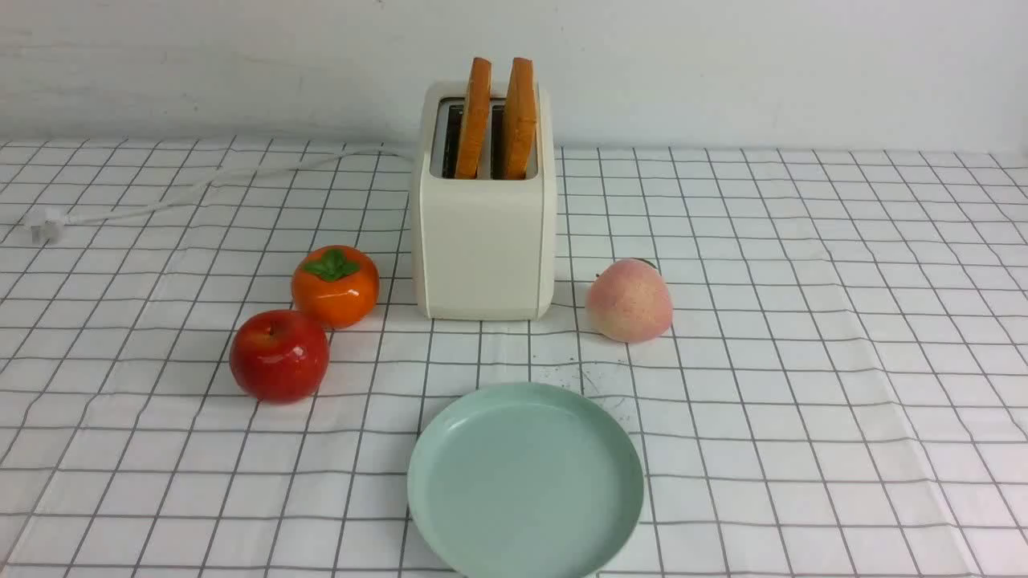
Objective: Take toasted bread from bread machine on white checkered table place on plate.
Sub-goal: 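Reach for a toast slice standing in the toaster with the left gripper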
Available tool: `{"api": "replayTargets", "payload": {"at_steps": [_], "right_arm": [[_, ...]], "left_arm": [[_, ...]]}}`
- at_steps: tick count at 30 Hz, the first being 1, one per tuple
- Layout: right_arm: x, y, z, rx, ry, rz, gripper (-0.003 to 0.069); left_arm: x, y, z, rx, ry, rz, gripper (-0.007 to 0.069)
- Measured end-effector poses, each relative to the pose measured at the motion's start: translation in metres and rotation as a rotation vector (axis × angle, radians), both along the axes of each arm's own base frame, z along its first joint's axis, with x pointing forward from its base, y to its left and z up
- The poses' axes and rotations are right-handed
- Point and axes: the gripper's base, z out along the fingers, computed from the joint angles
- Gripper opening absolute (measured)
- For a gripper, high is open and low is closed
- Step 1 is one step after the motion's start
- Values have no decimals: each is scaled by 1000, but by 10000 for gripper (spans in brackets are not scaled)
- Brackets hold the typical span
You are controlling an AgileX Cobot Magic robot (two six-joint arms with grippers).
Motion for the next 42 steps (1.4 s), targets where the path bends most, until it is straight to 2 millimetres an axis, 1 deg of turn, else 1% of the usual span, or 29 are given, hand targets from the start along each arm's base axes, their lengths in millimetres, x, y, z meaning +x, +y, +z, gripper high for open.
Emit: {"api": "replayTargets", "payload": {"at_steps": [39,41,42], "right_arm": [[0,0,0,0,0,0,240],[0,0,0,0,0,0,240],[0,0,0,0,0,0,240]], "left_arm": [[0,0,2,-1,-18,1,238],[1,0,3,-10,-34,4,238],[2,-1,8,-108,-78,18,238]]}}
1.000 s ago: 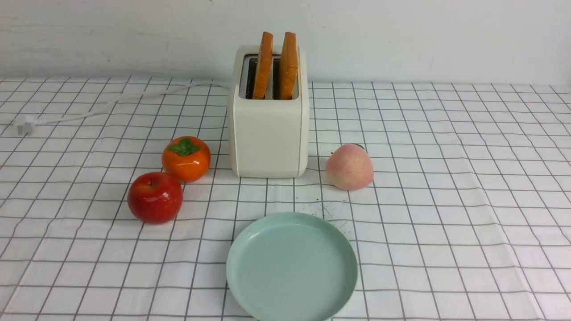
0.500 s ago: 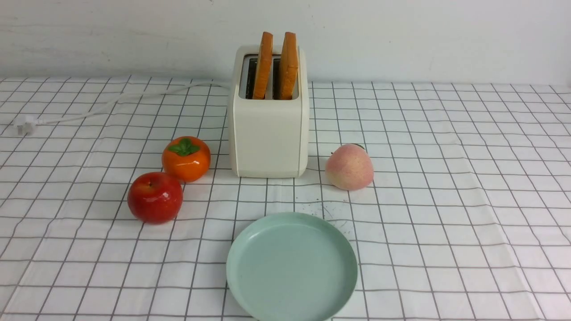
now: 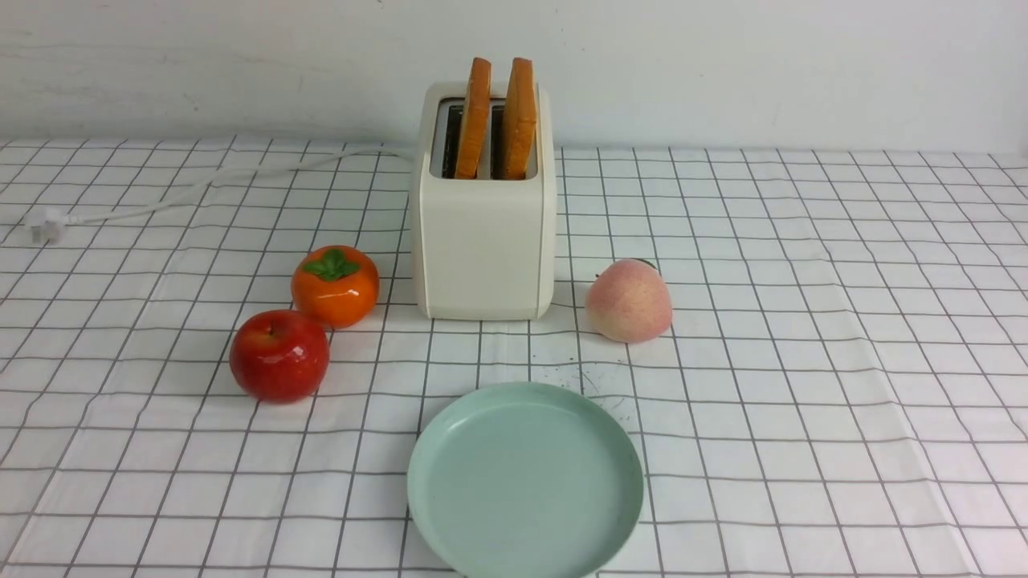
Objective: Take toasted bread from bread machine on white checkered table place on plate.
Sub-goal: 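Reach for a toast slice standing in the toaster with the left gripper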
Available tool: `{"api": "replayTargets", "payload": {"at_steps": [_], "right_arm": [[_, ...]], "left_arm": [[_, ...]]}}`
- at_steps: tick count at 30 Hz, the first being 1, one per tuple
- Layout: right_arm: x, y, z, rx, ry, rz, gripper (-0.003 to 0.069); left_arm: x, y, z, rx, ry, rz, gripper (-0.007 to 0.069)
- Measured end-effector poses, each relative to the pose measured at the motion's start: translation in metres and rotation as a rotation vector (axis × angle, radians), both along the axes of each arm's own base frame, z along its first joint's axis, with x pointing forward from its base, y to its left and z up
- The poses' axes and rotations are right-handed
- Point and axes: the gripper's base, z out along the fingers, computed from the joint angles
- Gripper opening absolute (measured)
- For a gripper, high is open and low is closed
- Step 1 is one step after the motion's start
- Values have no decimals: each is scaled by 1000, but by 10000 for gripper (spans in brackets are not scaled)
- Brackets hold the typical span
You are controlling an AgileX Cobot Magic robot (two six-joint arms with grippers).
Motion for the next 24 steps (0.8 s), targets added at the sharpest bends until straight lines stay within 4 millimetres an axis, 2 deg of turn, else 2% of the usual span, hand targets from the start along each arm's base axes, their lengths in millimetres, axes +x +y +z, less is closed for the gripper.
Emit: {"api": "replayTargets", "payload": {"at_steps": [3,4,5,8,11,13,15,19,20,21,24], "right_arm": [[0,0,0,0,0,0,240],[0,0,0,0,0,0,240],[0,0,0,0,0,0,240],[0,0,0,0,0,0,240],[0,0,0,0,0,0,240],[0,0,0,0,0,0,240],[0,0,0,0,0,0,240],[0,0,0,0,0,0,240],[0,0,0,0,0,0,240],[0,0,0,0,0,0,240],[0,0,0,0,0,0,240]], "left_arm": [[2,-2,12,-379,-88,43,238],[2,-2,12,-405,-92,46,238],[2,-1,18,-622,-130,69,238],[2,2,25,-790,-194,95,238],[2,7,32,-846,-279,119,229],[1,6,37,-851,-274,106,195],[-1,1,54,-802,-235,59,130],[7,-11,95,-532,-28,-24,2],[13,-14,114,-432,54,-54,-13],[21,-16,124,-353,141,-74,-13],[52,-21,143,-160,391,-138,-13]]}}
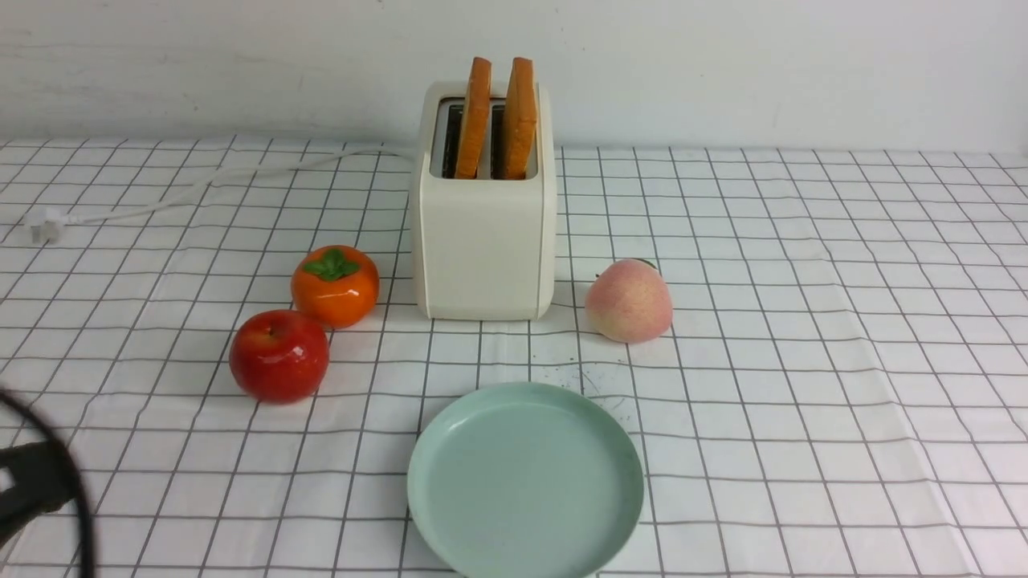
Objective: Take toasted bread from bread machine on white checkered table place on plate.
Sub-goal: 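Reach for a toast slice standing in the toaster with the left gripper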
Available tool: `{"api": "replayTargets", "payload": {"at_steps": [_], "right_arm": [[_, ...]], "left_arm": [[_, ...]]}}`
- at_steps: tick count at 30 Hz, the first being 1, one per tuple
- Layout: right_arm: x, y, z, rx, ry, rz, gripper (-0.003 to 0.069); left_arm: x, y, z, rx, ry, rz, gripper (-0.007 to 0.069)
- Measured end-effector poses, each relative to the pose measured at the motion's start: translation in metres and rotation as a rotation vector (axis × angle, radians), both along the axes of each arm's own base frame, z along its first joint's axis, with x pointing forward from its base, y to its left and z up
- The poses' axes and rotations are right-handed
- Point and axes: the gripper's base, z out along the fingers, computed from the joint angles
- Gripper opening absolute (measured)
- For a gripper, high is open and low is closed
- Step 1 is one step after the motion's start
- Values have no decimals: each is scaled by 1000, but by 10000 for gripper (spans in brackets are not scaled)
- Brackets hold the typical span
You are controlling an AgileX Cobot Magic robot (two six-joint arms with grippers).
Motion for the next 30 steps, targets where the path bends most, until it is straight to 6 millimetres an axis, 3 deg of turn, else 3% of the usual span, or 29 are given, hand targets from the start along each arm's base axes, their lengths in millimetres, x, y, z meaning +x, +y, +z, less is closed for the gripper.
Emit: {"api": "replayTargets", "payload": {"at_steps": [4,5,6,7,9,10,12,15,20,24,30], "right_arm": [[0,0,0,0,0,0,240],[0,0,0,0,0,0,240],[0,0,0,0,0,0,240],[0,0,0,0,0,0,240],[0,0,0,0,0,0,240],[0,0,0,0,0,0,240],[0,0,0,0,0,0,240],[0,0,0,0,0,0,240],[0,0,0,0,0,0,240],[0,0,0,0,0,0,240],[0,0,0,0,0,0,240]], "left_arm": [[51,-7,12,81,180,-113,-13],[54,-7,15,83,175,-118,-13],[79,-11,16,72,205,-139,-13],[81,-11,14,71,214,-142,-13],[118,-24,16,84,214,-188,-13],[118,-24,18,86,206,-188,-13],[146,-51,30,114,131,-266,-13],[166,-84,45,159,41,-352,-13],[184,-107,63,194,-46,-399,-13],[197,-110,67,198,-123,-366,-13],[200,-110,67,218,-152,-371,-13]]}}
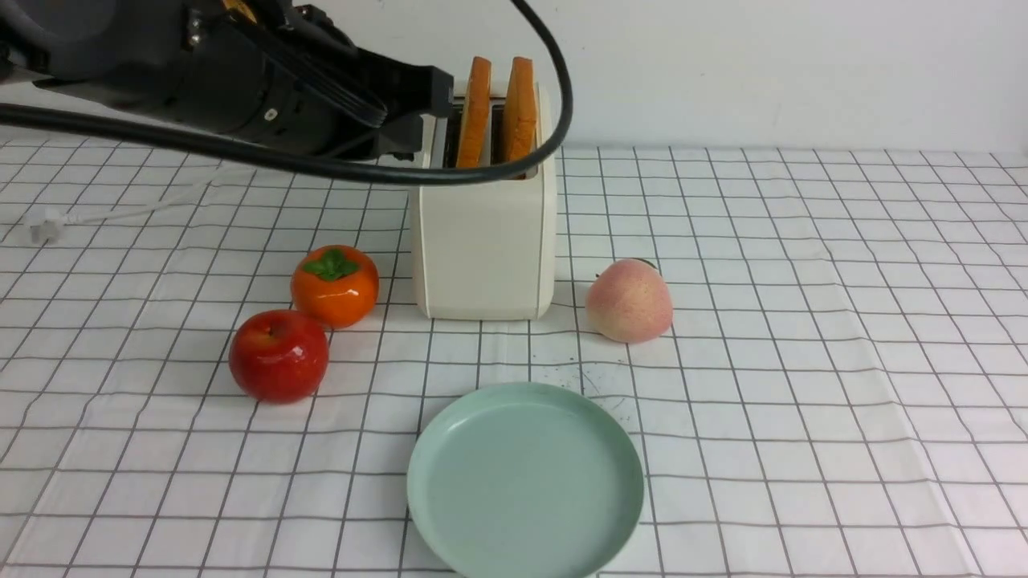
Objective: Take toasted bread from bread machine on white checkered table place on plate.
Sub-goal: 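Reach for a toast slice standing in the toaster with the left gripper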
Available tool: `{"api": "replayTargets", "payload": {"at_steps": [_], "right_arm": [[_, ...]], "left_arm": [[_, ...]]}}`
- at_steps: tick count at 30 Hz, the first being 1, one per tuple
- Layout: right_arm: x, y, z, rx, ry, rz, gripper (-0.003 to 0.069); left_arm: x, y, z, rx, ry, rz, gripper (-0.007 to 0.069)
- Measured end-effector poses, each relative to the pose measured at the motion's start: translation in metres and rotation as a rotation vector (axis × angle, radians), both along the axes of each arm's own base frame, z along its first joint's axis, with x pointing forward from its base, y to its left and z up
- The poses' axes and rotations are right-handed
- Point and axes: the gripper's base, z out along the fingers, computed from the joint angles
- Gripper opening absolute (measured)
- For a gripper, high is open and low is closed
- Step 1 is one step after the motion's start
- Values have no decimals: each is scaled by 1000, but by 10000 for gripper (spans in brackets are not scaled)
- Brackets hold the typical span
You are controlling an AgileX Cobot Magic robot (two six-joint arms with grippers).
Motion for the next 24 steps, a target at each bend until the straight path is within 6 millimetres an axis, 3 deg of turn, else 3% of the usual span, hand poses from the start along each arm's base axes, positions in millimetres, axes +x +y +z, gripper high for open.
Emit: {"api": "replayTargets", "payload": {"at_steps": [5,12,14,18,19,22,23,24], "right_arm": [[1,1,2,61,-34,-4,240],[5,-1,29,653,-327,-91,240],[4,-2,34,716,-357,-102,236],[0,5,52,718,-291,-34,192],[-4,12,73,641,-227,38,148],[-7,20,110,483,-116,145,84],[-7,21,109,481,-102,149,80],[-6,25,132,381,-31,209,49]], "left_arm": [[-1,0,-2,43,-1,-30,-13],[-4,0,-5,69,33,-50,-13],[-2,-1,-6,76,24,-54,-13],[7,-3,-14,82,17,-49,-13],[16,-6,-21,81,13,-40,-12],[33,-12,-32,82,4,-29,30],[36,-13,-35,82,5,-27,36],[47,-17,-36,76,-11,-21,113]]}}
